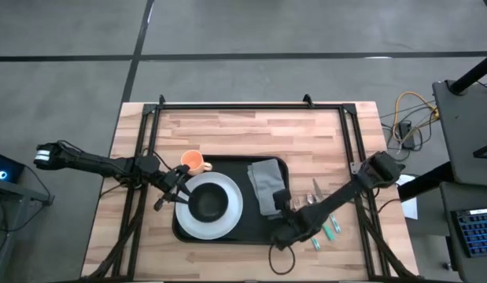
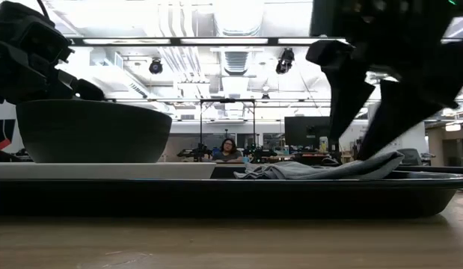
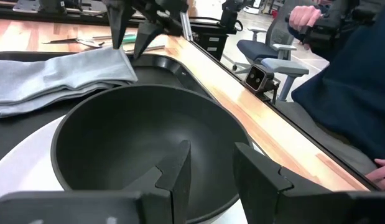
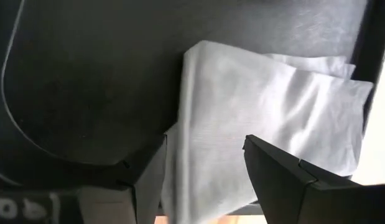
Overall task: Set up tray
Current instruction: Put the napkin on the serving tray to the right of the plate
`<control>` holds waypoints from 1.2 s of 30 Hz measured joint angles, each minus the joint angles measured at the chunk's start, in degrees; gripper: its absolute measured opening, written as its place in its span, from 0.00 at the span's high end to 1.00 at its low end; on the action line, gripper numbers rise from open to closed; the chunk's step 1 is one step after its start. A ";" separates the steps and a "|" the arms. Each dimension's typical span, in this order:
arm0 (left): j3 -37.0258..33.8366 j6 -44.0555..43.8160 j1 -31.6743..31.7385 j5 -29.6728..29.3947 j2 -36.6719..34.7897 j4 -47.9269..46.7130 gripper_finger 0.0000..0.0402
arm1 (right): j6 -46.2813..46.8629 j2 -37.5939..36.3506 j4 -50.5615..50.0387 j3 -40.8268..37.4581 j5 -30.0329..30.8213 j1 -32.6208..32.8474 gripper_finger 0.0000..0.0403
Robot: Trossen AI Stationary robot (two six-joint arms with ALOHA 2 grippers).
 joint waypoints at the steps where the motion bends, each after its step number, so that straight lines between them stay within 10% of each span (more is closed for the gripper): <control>1: 0.02 0.00 0.00 -0.02 0.00 -0.02 0.75 | -0.14 0.76 -0.10 0.00 0.47 0.45 0.50; 36: 0.03 0.00 0.00 -0.01 0.00 0.00 0.75 | -6.15 6.09 -4.43 0.11 6.79 3.02 0.67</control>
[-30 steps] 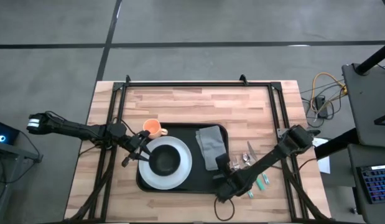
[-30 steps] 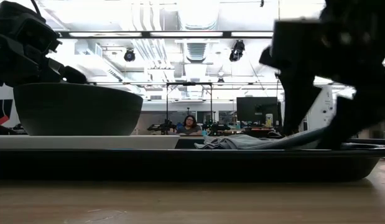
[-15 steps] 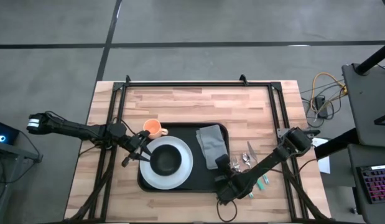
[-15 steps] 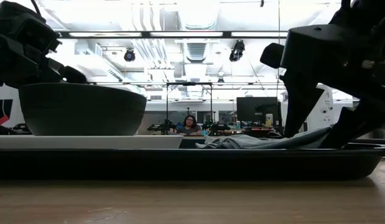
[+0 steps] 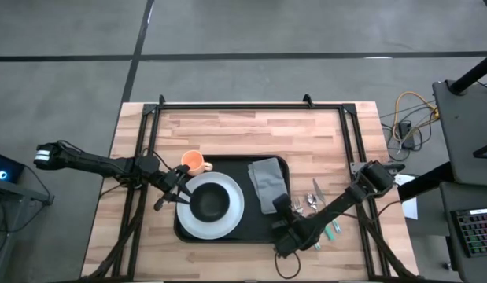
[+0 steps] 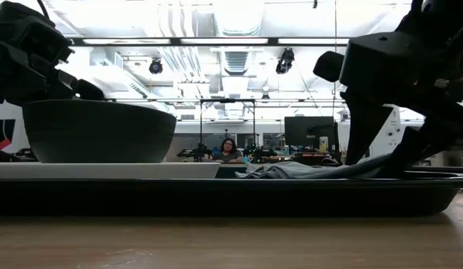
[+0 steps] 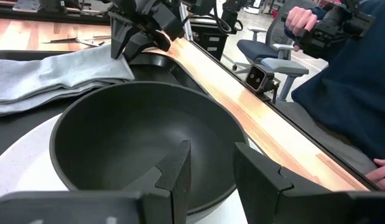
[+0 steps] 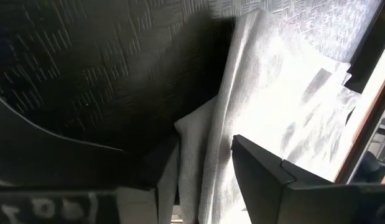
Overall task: Set up tray
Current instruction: Put the napkin on the serving tray to the right of the plate
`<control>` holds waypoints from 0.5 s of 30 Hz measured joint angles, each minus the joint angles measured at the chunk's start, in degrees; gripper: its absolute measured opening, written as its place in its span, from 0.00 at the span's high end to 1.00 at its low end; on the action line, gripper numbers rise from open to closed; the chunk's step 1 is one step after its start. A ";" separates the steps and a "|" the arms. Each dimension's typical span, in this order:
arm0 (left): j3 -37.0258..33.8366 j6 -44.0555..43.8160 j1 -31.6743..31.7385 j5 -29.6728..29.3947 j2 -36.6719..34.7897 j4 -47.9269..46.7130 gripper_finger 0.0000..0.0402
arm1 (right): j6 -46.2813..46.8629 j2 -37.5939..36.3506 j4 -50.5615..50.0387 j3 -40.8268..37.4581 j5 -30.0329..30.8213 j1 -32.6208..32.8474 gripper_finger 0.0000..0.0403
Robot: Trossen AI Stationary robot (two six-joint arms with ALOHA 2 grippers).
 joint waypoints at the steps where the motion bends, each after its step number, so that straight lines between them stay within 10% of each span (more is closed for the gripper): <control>1: -0.03 0.00 0.00 0.01 0.00 -0.02 0.75 | -0.04 0.00 0.04 0.00 0.10 -0.10 0.67; 15: 0.01 0.00 0.00 0.00 0.00 0.00 0.75 | -0.17 0.00 1.64 0.75 -0.51 -2.33 0.96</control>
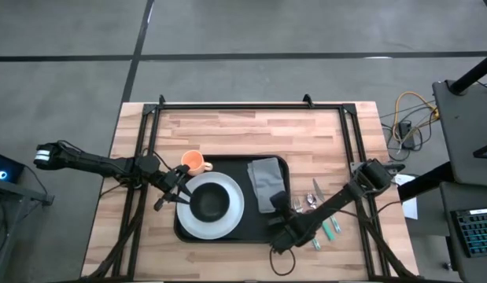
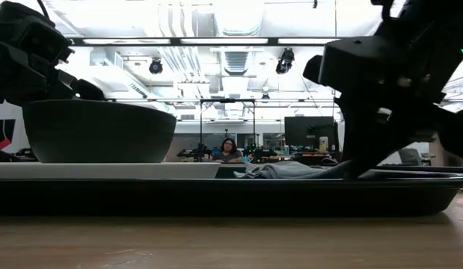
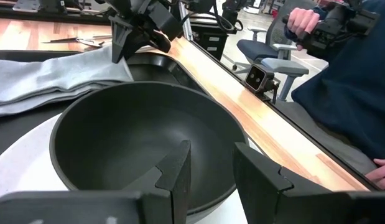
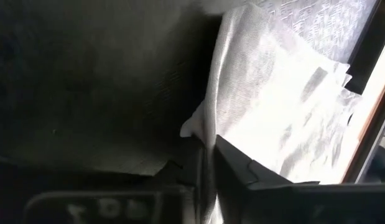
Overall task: Set up tray
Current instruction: Put the napkin on the serving tray to the right of the plate
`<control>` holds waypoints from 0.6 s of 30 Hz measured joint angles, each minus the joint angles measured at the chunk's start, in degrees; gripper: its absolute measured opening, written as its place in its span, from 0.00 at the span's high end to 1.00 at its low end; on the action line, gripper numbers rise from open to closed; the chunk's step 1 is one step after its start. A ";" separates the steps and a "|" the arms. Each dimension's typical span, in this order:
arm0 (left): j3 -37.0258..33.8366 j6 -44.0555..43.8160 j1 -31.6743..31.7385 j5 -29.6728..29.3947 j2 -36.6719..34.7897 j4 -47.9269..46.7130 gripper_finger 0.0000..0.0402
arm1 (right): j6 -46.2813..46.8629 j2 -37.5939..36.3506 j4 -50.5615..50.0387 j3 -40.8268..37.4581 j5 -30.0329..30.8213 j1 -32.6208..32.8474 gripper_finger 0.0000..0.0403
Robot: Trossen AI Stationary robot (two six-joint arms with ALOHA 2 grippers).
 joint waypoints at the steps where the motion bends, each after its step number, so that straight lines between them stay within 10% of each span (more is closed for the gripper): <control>1: 0.03 0.00 0.00 0.00 0.00 0.00 0.75 | 0.00 0.00 0.00 0.36 -0.01 -0.21 0.97; 18: -0.04 0.00 0.00 -0.01 -0.09 0.00 0.75 | 19.87 -1.92 1.66 9.64 -7.96 -4.84 0.98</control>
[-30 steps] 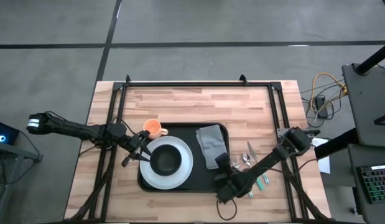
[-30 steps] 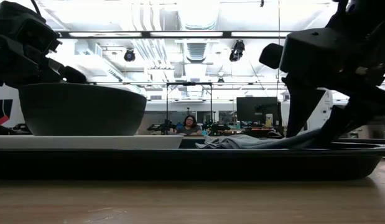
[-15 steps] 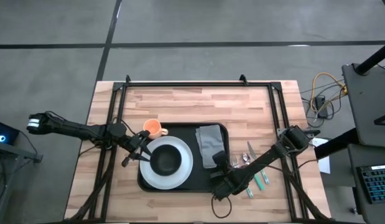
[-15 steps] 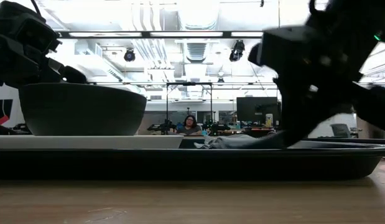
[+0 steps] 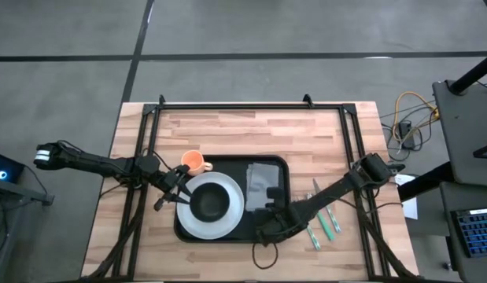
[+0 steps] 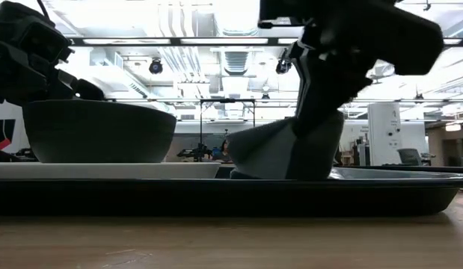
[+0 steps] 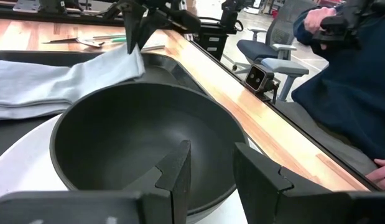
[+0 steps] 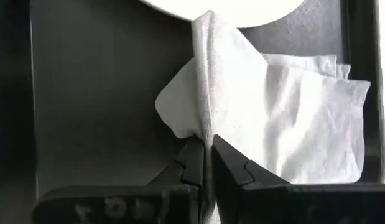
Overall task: Set up tray
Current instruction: Put the napkin on the serving tray to the right of the plate
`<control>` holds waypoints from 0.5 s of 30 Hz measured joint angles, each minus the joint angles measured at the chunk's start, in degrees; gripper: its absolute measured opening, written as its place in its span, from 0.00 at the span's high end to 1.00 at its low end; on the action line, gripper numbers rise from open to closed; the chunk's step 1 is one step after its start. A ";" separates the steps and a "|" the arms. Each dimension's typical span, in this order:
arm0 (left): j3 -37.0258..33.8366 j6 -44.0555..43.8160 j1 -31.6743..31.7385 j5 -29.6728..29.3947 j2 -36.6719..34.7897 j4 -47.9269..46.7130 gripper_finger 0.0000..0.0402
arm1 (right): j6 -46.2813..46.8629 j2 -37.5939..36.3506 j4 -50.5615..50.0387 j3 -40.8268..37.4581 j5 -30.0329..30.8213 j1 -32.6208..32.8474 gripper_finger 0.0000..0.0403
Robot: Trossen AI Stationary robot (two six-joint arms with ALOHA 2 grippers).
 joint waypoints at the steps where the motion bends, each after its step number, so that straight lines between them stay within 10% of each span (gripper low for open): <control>1: 0.00 0.00 0.00 0.01 0.01 0.00 0.75 | -0.11 0.00 0.02 0.21 -0.03 0.01 0.98; 15: 0.04 0.00 0.00 0.01 0.00 0.00 0.75 | -1.19 -0.01 -0.60 -1.20 -10.23 0.48 0.93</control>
